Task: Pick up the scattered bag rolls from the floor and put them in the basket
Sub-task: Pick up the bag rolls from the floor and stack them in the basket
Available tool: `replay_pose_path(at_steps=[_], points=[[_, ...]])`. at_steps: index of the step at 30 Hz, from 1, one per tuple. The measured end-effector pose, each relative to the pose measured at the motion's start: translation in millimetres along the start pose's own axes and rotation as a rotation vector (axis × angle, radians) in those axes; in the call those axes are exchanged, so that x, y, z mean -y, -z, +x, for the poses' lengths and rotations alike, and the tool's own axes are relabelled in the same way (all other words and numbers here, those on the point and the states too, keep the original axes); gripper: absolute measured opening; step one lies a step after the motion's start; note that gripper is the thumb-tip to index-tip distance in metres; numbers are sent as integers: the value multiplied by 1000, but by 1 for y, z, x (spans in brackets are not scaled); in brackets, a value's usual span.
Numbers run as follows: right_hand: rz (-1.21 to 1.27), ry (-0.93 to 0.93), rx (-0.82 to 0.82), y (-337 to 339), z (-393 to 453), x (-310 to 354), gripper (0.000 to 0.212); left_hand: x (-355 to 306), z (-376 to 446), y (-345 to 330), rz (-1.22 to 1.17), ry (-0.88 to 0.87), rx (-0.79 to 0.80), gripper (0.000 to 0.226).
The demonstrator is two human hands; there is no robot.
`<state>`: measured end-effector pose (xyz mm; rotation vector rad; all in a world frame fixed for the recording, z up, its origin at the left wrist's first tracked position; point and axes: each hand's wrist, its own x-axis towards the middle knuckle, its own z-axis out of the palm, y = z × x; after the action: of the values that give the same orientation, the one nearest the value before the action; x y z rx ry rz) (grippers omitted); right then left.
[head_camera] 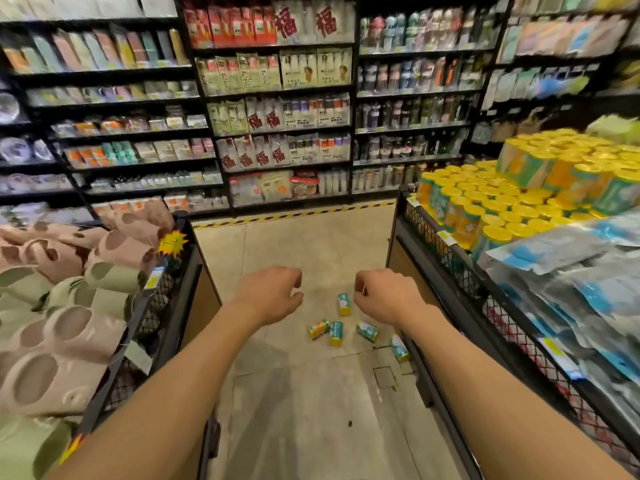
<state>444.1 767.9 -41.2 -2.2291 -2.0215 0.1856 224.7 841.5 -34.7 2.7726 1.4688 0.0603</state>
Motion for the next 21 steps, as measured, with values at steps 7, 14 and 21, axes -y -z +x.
replay_pose_path(at_steps=[7,14,21], points=[[4,-102,7,2,114,4,19,72,118,-19,-37,-17,38,31],[18,-189,35,-3,192,-24,15,88,220,-45,-82,-70,89,30],[69,-234,41,-35,294,-86,17,90,327,-88,-84,-58,168,31]])
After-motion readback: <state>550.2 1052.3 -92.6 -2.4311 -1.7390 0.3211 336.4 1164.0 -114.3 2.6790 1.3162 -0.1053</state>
